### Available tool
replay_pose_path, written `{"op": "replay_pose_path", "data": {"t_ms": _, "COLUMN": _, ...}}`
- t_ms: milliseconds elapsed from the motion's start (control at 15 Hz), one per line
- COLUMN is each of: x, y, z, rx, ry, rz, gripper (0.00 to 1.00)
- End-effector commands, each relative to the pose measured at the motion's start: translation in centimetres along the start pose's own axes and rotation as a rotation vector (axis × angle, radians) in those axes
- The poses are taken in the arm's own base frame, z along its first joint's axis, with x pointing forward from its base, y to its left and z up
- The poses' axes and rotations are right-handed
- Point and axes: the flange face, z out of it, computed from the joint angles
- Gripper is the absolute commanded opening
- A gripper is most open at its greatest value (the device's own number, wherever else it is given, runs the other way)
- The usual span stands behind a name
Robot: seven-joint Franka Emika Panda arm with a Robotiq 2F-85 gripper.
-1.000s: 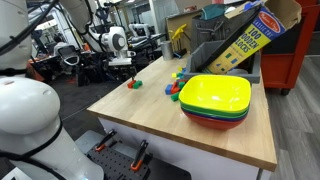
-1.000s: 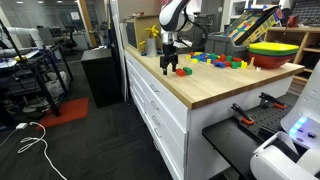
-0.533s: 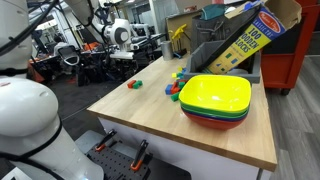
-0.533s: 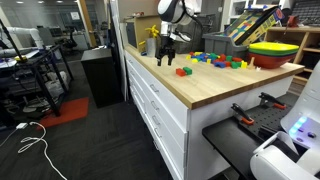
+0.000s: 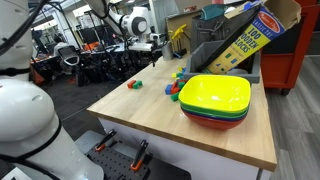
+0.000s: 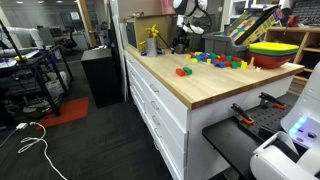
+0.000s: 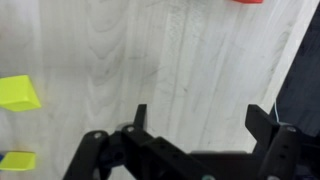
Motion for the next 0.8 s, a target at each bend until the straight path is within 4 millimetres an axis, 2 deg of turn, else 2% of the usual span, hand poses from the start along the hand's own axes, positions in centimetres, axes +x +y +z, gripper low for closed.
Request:
{"op": "replay_pose_path", "data": {"t_ms": 0, "x": -1.0, "y": 3.6, "z": -2.1, "rx": -0.036, "ry": -0.013, "rz": 0.069, "gripper": 1.00}}
{"op": "replay_pose_path", "data": {"t_ms": 267, "x": -2.9, "y": 5.3, "z": -4.4, "rx": -0.060, "ry": -0.062, "rz": 0.089, "gripper": 1.00}}
{"op": "replay_pose_path", "data": {"t_ms": 733, "x": -6.1, "y": 4.7, "z": -8.0, "rx": -0.128, "ry": -0.147, "rz": 0.080, "gripper": 1.00}}
